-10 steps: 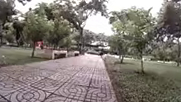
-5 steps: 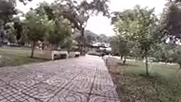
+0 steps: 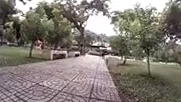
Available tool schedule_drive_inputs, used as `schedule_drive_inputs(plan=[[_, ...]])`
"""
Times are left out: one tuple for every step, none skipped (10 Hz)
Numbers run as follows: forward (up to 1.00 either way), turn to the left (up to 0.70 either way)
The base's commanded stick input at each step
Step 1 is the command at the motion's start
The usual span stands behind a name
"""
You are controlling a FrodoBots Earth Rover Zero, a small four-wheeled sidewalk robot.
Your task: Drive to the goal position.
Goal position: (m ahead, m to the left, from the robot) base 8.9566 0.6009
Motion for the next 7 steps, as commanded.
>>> schedule_drive_inputs(plan=[[0.29, 0.0], [0.55, 0.0], [0.7, 0.0], [0.7, 0.0], [0.0, 0.0], [0.0, 0.0], [0.0, 0.0]])
